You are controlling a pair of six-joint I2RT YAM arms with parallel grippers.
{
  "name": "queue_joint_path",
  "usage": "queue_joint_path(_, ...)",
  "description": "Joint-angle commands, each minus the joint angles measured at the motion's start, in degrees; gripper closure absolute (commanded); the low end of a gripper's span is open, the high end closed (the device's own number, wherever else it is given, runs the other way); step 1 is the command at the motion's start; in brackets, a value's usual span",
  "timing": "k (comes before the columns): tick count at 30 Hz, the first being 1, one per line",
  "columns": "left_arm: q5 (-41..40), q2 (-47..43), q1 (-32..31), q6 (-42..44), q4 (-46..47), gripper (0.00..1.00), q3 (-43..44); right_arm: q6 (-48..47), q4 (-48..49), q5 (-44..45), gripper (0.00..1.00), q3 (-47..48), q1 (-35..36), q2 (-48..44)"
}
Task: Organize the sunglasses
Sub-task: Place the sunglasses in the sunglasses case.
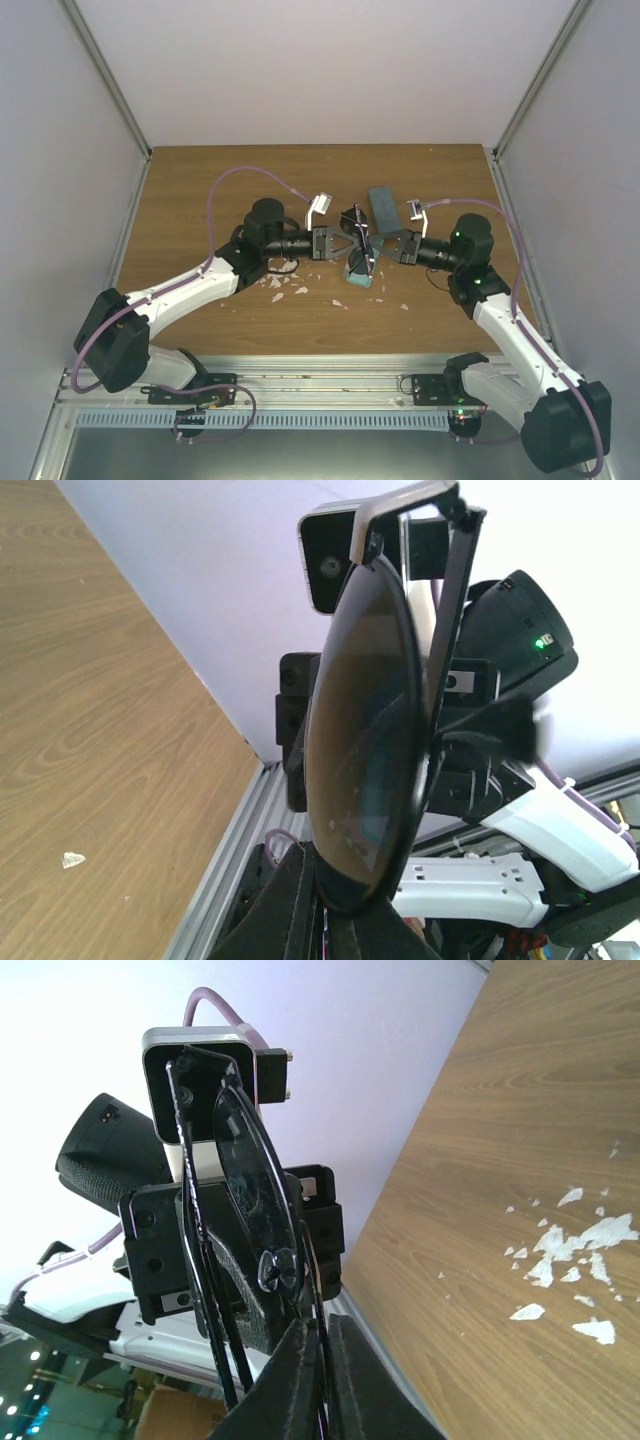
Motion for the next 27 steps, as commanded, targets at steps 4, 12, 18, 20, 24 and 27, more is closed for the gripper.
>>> queue_joint_path(4, 2.4, 1.8, -0.6, -0.8, 3.7, 0.95, 2.3, -0.6, 3.0, -3.4, 0.88, 0.1, 0.5, 0.2)
queue_joint_path(12, 3.6, 3.3, -0.6, -1.8, 3.9, 0.96, 2.8, -0.9, 4.6, -3.9, 0.86, 0.5, 1.1, 0.6)
queue_joint_path(18, 2.6, 3.5, -0.6, -1.1, 2.1, 0.95, 3.4, -1.2, 2.2, -1.5, 0.99, 0.4, 1.2, 0.4)
queue_joint_path(20, 0.3, 2.9, -0.5, 0.6, -0.8, 0.91, 3.5, -2.1, -0.2, 0.7, 1.00, 0.8, 1.3, -0.3)
queue_joint_path(24, -8.9, 0.4, -0.1, 4.3, -10.1, 0.77, 3.0, -2.9, -4.9, 5.6, 0.99, 1.5, 1.3, -1.1)
queue_joint_path(27, -14.2, -1.8, 0.7, 5.5, -13.0, 0.68, 1.0, -2.2, -7.2, 9.3, 0.99, 1.4, 1.2, -1.1)
